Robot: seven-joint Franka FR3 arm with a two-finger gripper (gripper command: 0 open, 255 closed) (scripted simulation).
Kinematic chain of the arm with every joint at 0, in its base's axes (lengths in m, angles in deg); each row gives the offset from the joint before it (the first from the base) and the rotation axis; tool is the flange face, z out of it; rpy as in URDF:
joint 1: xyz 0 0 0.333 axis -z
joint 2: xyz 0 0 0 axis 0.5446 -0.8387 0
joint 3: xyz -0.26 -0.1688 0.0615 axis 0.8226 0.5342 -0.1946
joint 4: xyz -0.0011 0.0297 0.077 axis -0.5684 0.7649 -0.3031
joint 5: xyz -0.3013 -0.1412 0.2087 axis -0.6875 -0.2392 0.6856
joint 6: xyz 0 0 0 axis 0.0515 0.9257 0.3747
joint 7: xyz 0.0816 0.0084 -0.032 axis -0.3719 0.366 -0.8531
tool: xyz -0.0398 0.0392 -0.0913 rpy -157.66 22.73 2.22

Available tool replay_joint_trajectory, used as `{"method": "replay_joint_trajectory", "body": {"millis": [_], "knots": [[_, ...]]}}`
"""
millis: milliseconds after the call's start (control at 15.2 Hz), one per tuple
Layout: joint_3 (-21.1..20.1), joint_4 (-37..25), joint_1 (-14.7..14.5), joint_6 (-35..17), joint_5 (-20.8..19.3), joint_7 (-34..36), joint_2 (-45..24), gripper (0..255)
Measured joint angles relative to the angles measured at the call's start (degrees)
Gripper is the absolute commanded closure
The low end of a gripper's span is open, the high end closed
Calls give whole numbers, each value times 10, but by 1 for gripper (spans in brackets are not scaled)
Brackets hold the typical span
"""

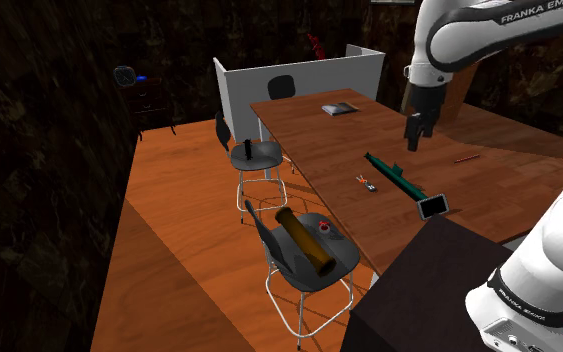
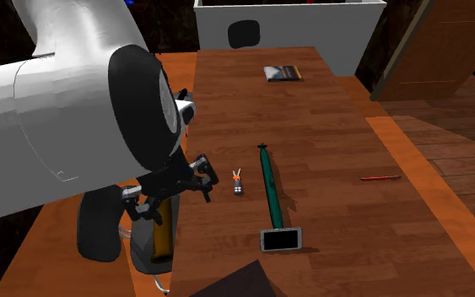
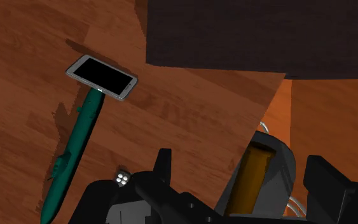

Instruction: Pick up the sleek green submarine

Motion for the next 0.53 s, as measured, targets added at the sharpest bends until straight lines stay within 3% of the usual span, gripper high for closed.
{"method": "replay_joint_trajectory", "body": {"millis": [528], "knots": [[68,-23,26,-143,-8,-43,-139,0]]}}
